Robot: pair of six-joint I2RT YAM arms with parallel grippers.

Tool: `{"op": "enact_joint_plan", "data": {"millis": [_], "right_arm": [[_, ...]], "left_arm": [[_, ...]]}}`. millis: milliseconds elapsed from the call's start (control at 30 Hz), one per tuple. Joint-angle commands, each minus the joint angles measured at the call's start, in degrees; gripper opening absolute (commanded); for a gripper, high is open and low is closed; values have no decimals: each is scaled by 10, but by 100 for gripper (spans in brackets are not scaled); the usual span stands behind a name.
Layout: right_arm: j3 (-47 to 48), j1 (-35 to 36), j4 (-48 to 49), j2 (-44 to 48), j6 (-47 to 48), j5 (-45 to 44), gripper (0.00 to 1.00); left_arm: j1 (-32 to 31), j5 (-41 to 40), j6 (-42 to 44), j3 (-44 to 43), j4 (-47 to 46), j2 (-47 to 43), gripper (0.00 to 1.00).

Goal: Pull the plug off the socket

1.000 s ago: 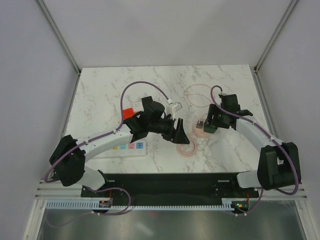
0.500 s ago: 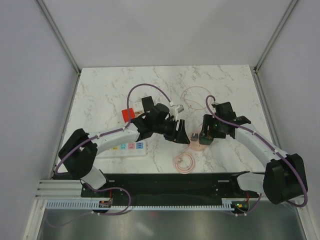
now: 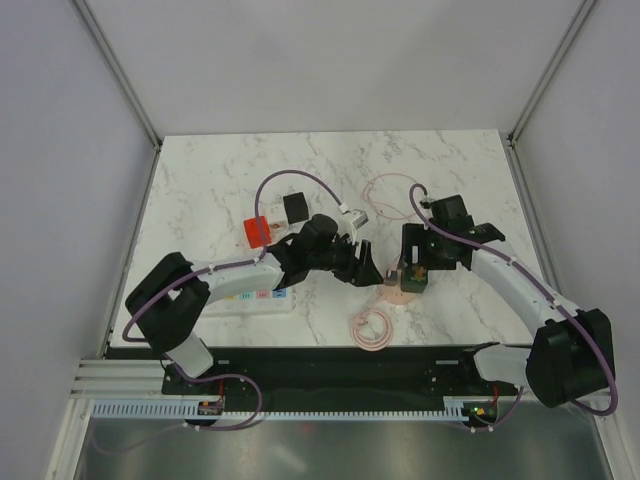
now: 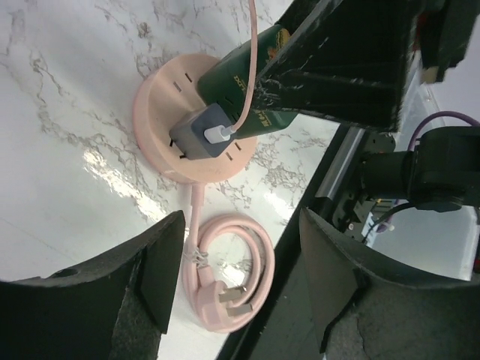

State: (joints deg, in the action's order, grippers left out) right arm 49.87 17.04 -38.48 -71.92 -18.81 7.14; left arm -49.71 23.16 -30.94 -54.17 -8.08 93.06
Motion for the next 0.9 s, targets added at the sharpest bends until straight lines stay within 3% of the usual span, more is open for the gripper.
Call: {"op": "enact_joint_plan", "data": {"millis": [0,367,867], "right_arm": [[45,3,-10,-4,31,14,86],[44,3,-41,51,21,17,89],[12,2,-69,112,-9,39,91]], "left_arm": [[-6,-14,54,42,-161,-1,70],[-18,-8,213,76,-298,57,73],[-30,35,347,50,-364,150,72]]}}
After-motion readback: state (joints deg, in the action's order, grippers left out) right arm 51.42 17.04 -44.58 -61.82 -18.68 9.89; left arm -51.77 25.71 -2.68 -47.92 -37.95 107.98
